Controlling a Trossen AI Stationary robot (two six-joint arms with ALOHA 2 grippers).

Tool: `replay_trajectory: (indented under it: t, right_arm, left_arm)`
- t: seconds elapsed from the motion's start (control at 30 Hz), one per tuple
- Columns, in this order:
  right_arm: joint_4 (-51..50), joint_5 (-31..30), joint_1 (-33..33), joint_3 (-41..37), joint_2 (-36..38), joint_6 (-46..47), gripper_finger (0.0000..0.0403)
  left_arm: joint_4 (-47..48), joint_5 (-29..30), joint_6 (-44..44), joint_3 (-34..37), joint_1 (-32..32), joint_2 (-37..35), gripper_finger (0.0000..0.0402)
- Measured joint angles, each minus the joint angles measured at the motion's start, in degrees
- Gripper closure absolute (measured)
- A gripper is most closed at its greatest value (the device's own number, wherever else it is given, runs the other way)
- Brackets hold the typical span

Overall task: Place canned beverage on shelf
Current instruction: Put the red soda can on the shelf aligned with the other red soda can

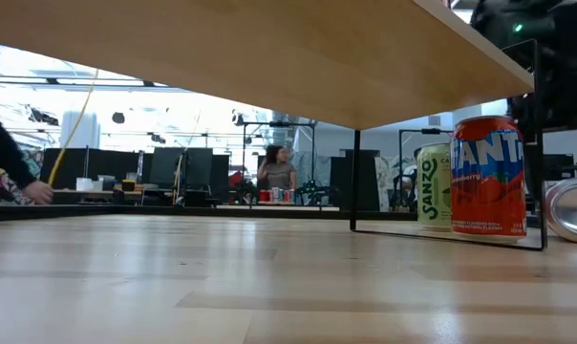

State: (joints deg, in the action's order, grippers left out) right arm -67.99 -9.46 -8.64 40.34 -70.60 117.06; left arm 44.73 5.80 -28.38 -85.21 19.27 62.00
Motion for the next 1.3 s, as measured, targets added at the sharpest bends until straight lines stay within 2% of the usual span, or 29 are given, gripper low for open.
replay_trajectory:
  t: [0.1, 0.3, 0.43, 0.7, 0.87, 1.07, 1.3]
  right_arm:
    - [1.77, 0.49, 1.24, -0.43, -1.66, -0.77, 0.0102]
    - [14.17, 2.99, 2.84, -6.26, -1.3, -3.96, 0.0102]
    - [13.26, 2.95, 2.85, -6.54, -1.39, -4.44, 0.0104]
    - [13.61, 3.33, 3.48, -6.98, 0.47, -10.41, 0.0168]
    - [13.88, -2.23, 2.02, -7.41, 4.71, -9.21, 0.0168]
    - [12.64, -14.99, -0.44, -7.45, 11.77, -5.01, 0.0168]
    - [7.47, -22.61, -0.76, -6.63, 17.24, -5.87, 0.0168]
  left_arm:
    - [0.0, 0.0, -0.09, 0.0, 0.0, -0.01, 0.0069]
    - [0.0, -0.02, -0.57, 0.0, -0.02, -0.02, 0.0069]
    - [0.0, -0.01, -0.57, 0.0, -0.01, -0.02, 0.0069]
    - [0.0, 0.07, -0.57, 0.0, -0.01, -0.01, 0.0069]
    - [0.02, 0.09, -0.57, 0.0, -0.01, 0.0, 0.0069]
    - [0.0, 0.54, -0.57, 0.0, 0.0, -0.02, 0.0069]
    - [-0.04, 0.94, -0.54, 0.0, 0.0, -0.02, 0.0069]
